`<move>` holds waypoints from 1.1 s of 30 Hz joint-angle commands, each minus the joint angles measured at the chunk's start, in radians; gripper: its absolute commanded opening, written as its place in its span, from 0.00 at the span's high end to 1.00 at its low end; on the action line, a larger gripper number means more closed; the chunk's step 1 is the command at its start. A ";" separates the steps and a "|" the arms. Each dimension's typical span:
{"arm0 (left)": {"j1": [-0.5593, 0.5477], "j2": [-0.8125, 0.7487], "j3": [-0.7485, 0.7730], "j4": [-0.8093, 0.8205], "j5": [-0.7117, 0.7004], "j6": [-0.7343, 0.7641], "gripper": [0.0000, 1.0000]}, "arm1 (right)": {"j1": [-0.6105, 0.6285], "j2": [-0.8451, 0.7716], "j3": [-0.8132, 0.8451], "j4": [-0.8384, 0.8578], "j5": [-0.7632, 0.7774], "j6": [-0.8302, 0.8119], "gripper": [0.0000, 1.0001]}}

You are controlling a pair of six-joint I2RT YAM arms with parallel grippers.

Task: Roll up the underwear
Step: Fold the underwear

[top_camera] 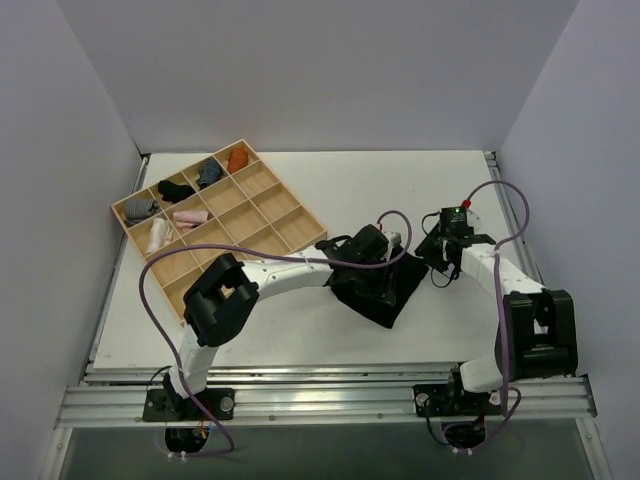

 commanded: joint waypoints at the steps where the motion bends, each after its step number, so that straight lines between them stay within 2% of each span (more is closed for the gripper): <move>1: -0.001 0.040 0.092 0.002 -0.047 -0.006 0.52 | -0.011 -0.076 -0.024 -0.048 -0.029 0.044 0.67; 6: 0.001 0.101 0.192 -0.026 -0.068 0.009 0.52 | -0.047 -0.085 -0.036 -0.106 -0.061 0.090 0.80; 7: 0.001 0.126 0.209 -0.035 -0.068 0.012 0.52 | -0.060 -0.098 -0.042 -0.108 -0.070 0.091 0.86; 13: 0.001 0.184 0.282 -0.073 -0.079 0.026 0.53 | -0.093 -0.169 -0.109 -0.119 -0.127 0.096 1.00; 25: 0.001 0.263 0.342 -0.121 -0.107 0.019 0.55 | -0.102 -0.201 -0.260 -0.053 -0.190 0.091 1.00; 29: 0.001 0.264 0.332 -0.109 -0.108 0.008 0.67 | -0.102 -0.218 -0.307 -0.013 -0.207 0.093 1.00; 30: 0.001 0.260 0.330 -0.109 -0.111 0.008 0.79 | -0.102 -0.223 -0.327 -0.004 -0.209 0.101 1.00; 33: 0.002 0.243 0.329 -0.116 -0.117 0.008 0.95 | -0.100 -0.226 -0.372 0.042 -0.234 0.123 1.00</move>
